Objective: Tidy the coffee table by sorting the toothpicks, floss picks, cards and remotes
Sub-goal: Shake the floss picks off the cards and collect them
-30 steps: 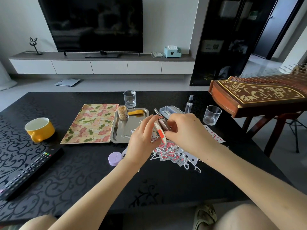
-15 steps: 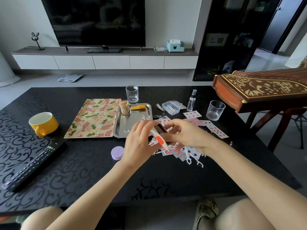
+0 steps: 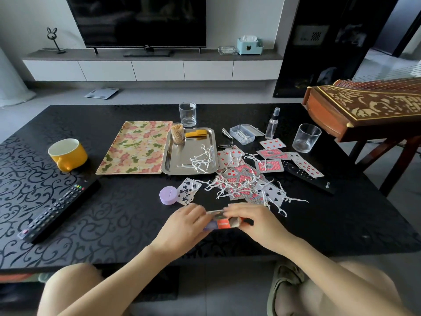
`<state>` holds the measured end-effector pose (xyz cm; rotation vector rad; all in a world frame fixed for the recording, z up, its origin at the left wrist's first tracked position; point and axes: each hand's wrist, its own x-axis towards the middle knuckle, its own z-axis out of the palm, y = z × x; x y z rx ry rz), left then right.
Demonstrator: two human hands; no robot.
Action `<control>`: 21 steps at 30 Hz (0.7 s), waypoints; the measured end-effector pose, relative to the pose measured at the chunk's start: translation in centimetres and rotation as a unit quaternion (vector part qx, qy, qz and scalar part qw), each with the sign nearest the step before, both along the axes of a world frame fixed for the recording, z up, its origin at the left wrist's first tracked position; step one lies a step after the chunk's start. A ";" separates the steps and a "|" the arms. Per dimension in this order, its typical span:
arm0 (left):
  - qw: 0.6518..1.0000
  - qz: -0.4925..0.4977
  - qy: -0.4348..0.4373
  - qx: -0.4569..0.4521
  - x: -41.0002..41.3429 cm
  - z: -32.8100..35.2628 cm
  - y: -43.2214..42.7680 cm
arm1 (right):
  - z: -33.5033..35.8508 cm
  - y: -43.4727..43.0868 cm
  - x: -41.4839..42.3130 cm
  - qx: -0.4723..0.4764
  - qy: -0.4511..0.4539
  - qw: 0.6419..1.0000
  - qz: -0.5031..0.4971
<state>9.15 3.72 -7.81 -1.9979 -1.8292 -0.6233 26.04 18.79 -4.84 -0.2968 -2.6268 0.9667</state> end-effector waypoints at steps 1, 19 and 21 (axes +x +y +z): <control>1.000 -0.011 0.014 -0.020 0.1 -0.5 -0.3 | -1.0 0.3 0.0 0.021 -0.006 1.000 0.000; 0.937 0.211 -0.151 -0.233 -4.2 1.7 7.1 | -1.3 8.3 -1.1 0.088 -0.221 0.945 -0.225; 0.933 0.206 -0.144 -0.256 -4.2 1.8 8.8 | -1.3 9.4 -2.1 0.112 -0.257 0.943 -0.180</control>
